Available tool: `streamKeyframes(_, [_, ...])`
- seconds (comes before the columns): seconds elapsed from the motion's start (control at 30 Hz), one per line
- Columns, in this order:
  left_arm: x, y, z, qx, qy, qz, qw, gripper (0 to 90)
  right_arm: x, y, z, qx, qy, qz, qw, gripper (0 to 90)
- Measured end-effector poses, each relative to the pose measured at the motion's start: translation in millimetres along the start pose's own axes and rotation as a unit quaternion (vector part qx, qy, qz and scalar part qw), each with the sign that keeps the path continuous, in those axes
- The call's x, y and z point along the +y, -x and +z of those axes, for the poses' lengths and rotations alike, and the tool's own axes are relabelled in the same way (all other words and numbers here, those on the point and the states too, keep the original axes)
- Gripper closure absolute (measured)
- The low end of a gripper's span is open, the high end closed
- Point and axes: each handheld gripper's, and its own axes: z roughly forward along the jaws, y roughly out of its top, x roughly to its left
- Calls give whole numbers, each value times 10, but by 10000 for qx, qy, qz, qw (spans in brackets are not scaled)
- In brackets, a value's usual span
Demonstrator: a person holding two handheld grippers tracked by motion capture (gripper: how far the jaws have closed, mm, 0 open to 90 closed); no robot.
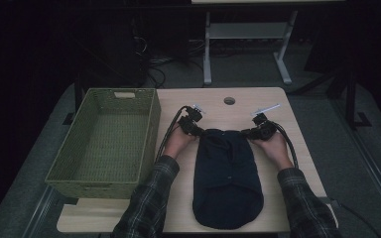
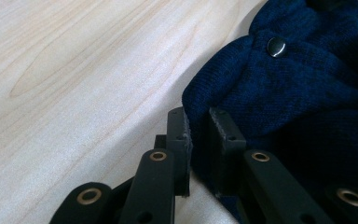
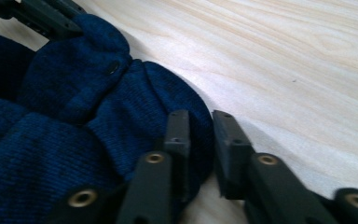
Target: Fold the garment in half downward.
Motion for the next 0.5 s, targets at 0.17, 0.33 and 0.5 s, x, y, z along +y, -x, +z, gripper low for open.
streamKeyframes(0.17, [0,1,-17,-2,-4,-91,10000,810,32,-81,-8,-235,-83,-267,9993,841])
streamKeyframes(0.33, [3,2,-62,-15,17,-170,9999,812,56,-102,-44,-290,-94,-368,9989,844])
streamKeyframes(0.5, [50,32,-217,136,111,-77,9998,813,165,-168,-179,-406,67,-532,9977,845])
